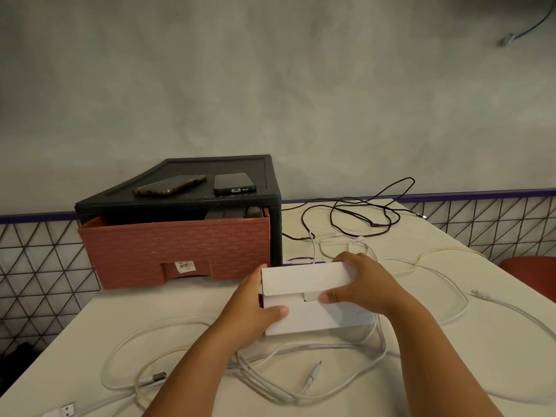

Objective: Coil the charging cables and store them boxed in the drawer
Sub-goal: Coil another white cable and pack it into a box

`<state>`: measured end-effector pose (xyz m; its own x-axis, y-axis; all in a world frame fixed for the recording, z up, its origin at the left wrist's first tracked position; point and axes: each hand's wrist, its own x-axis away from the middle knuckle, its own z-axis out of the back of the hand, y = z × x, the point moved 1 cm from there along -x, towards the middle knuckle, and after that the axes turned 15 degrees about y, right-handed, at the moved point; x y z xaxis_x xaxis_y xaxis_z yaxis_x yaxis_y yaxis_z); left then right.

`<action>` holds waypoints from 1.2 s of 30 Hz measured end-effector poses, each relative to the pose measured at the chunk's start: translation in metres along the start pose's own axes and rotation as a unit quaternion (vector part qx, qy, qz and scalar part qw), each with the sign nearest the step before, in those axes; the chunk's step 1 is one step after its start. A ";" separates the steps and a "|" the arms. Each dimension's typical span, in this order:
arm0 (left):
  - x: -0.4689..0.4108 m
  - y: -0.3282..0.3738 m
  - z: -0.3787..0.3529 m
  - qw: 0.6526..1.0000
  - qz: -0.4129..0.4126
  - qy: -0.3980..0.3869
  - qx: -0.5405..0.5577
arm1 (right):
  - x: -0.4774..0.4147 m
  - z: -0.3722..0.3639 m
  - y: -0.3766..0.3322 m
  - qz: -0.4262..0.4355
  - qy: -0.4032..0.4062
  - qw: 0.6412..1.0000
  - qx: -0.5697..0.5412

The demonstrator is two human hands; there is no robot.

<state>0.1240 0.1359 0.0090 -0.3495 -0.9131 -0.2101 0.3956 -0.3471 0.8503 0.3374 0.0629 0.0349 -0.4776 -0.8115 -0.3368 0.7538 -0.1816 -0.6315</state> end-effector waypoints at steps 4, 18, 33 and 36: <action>0.002 0.001 0.000 1.000 -0.012 -0.004 0.012 | -0.002 0.001 0.002 -0.017 -0.033 0.999 -0.028; 0.010 0.008 -0.002 0.998 -0.052 0.020 -0.015 | 0.006 0.007 0.005 -0.034 -0.039 0.993 -0.110; 0.041 0.045 0.019 0.996 -0.063 0.048 0.033 | 0.048 0.046 -0.017 -0.017 0.073 0.990 -0.118; 0.058 0.067 0.033 0.990 -0.043 0.034 0.128 | 0.063 0.071 -0.030 -0.019 0.079 0.970 -0.228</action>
<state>0.1023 0.0667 0.0695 -0.3114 -0.8977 -0.3117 0.1364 -0.3668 0.9202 0.3169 -0.0221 0.0819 -0.5908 -0.7075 -0.3878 0.4744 0.0841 -0.8763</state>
